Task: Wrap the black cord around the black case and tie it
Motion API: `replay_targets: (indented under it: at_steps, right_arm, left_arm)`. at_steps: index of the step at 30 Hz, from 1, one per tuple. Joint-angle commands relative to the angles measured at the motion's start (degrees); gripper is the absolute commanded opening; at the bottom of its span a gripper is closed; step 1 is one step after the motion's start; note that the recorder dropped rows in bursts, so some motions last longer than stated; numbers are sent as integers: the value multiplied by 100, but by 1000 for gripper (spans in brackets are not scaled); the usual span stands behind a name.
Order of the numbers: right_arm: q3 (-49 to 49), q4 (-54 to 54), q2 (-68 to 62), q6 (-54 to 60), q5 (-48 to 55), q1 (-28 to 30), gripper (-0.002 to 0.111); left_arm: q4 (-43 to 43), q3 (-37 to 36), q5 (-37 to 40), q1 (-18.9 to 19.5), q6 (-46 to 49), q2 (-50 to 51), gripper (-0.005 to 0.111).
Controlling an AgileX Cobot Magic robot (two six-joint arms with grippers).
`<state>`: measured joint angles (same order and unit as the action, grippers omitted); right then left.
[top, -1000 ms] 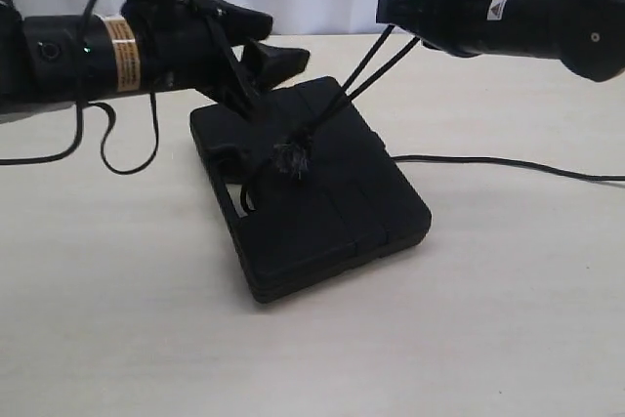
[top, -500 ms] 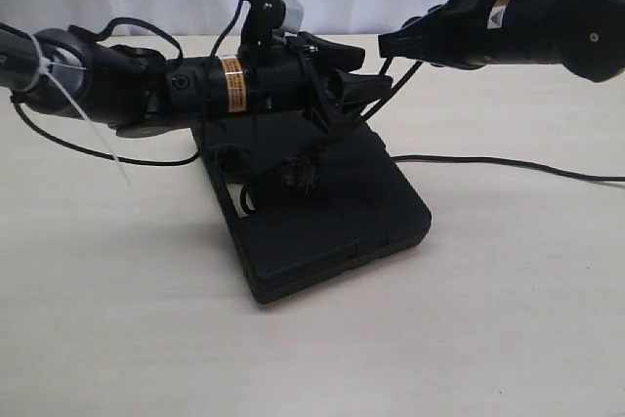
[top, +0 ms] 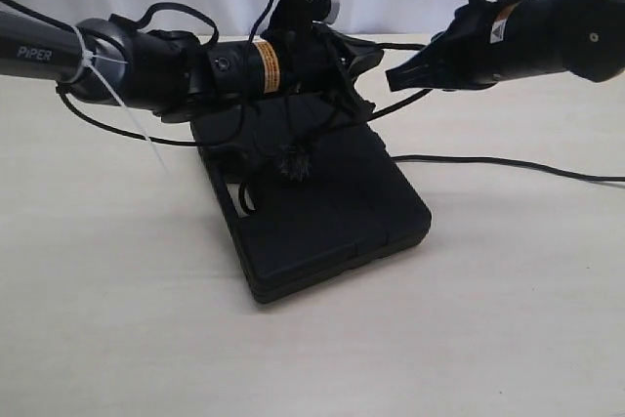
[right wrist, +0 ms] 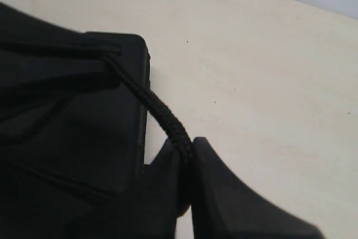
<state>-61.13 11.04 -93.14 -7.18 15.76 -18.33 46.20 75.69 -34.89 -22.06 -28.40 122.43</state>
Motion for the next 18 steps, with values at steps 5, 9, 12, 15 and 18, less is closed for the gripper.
replay_targets:
  at_steps: [5, 9, 12, 15, 18]
  right_arm:
    - [19, -1203, 164, 1918, 916, 20, 4]
    - [19, -1518, 164, 2327, 1098, 20, 4]
    - [19, -1642, 164, 2327, 1098, 20, 9]
    - [19, -1853, 164, 2287, 1098, 20, 27]
    - [-59, -2268, 164, 2287, 1246, 20, 48]
  left_arm:
    - [-301, 45, 415, -2, 18, 2, 0]
    - [-301, 45, 751, -2, -23, 2, 0]
    - [-301, 45, 1069, -2, -45, 2, 0]
    - [-301, 45, 1113, -2, -203, 2, 0]
    - [-95, 45, 981, -2, -232, 2, 0]
